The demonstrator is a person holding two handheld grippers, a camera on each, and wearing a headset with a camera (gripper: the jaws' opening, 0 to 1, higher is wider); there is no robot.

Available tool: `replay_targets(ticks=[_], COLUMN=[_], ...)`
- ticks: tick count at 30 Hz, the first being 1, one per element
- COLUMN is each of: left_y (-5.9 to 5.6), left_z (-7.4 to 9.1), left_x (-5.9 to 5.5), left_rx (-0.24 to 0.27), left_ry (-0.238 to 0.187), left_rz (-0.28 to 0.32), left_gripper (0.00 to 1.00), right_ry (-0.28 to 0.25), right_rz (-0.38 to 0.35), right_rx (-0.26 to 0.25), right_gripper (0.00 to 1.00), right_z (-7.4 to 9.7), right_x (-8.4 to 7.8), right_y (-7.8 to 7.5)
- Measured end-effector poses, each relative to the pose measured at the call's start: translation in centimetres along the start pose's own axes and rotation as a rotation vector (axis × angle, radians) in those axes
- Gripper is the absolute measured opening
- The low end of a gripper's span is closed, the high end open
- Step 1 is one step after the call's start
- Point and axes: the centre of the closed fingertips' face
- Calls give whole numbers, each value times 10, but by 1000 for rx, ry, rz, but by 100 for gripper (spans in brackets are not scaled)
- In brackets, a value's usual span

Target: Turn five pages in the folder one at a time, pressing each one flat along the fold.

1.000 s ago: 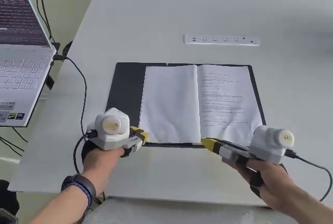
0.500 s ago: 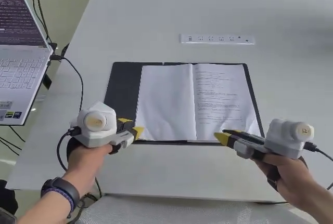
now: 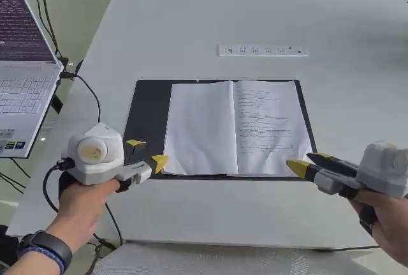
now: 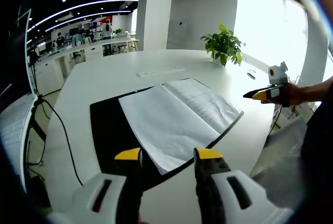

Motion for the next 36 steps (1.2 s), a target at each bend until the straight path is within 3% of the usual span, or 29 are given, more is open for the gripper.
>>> replay_targets(ticks=[6,11,16,20,28,36], left_y=[1,4,3,1,-9,-14], left_z=[15,29,41,50,52,46], left_x=[3,-5,-14,-17,-8,-6], left_rx=[10,23,43,50,57,53], left_ry=[-8,-4,9,-1,-34,-11], left_rz=[-5,6,17,25,32,20], left_gripper=[45,53,63,66,69,72], right_ry=[-27,-20,25,19,28,19], right_rz=[-7,33,112,114,153,130], right_rx=[-27,-55,-79,-77,-82,-82], right_gripper=[54,59,62,67,74,73], right_z=[15,28,37,42,46,47], right_x=[14,14,3,1,-5,-3], right_y=[-13,-22,-15,-6,3,2])
Point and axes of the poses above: the centre of the closed fingertips' face, and the gripper's own axes: z roughly backward along the fingers, y roughly to its left, x roughly out of its top, and after that the axes turned 12 degrees about -x, right-handed
